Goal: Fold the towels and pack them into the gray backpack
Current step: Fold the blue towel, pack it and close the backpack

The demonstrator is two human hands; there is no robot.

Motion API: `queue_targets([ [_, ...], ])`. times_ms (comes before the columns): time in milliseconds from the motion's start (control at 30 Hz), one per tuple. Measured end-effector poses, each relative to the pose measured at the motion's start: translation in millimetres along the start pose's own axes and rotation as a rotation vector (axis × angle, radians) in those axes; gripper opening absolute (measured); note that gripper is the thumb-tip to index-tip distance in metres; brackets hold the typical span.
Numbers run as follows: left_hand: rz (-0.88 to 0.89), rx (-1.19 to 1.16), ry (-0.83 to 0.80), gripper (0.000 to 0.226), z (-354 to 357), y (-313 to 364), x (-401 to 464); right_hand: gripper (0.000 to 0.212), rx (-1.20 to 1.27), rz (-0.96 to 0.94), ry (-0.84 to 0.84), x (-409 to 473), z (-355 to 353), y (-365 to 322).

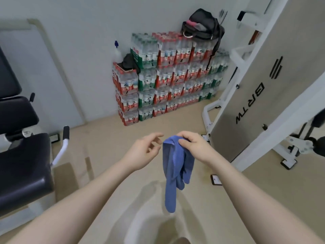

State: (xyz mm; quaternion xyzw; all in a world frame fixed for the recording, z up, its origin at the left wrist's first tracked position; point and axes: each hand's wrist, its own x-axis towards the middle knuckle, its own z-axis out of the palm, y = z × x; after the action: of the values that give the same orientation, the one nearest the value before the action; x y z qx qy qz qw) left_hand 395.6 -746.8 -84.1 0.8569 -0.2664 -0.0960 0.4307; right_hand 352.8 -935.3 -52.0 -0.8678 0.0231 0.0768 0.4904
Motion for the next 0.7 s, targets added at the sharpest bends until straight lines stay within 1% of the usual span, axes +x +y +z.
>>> queue_targets([
  [67,0.057,0.021,0.042,0.027,2.4,-1.1,48.5,0.029,0.068,-0.036,-0.011,43.0,-26.0,3.5],
  [133,0.082,0.017,0.082,0.019,6.7,-3.7,98.1,0.028,0.114,-0.079,-0.017,87.7,-52.5,8.3],
  [233,0.007,-0.095,0.156,0.006,13.5,-10.8,174.4,0.025,0.109,-0.147,-0.077,158.7,-94.3,15.6],
  [333,-0.119,-0.303,0.264,0.017,9.5,-10.9,247.7,0.024,0.081,-0.16,-0.079,230.3,-141.4,23.5],
  [400,-0.149,-0.35,0.298,0.017,1.7,-7.7,295.3,0.021,0.019,-0.145,-0.027,278.7,-172.3,32.8],
  [467,-0.14,-0.338,0.29,0.016,-6.2,-3.7,340.3,0.016,-0.085,-0.135,-0.015,323.7,-195.0,42.9],
  [567,-0.129,-0.222,0.291,0.013,-12.1,-5.6,402.0,0.015,-0.211,-0.175,-0.036,378.0,-211.4,53.1],
  [633,-0.14,-0.145,0.274,0.011,-15.1,-9.6,438.9,0.021,-0.162,-0.231,-0.007,405.9,-217.0,55.0],
  [700,-0.167,-0.144,0.246,0.012,-17.9,-15.7,473.2,0.018,-0.071,-0.276,0.002,431.6,-222.1,54.8],
])
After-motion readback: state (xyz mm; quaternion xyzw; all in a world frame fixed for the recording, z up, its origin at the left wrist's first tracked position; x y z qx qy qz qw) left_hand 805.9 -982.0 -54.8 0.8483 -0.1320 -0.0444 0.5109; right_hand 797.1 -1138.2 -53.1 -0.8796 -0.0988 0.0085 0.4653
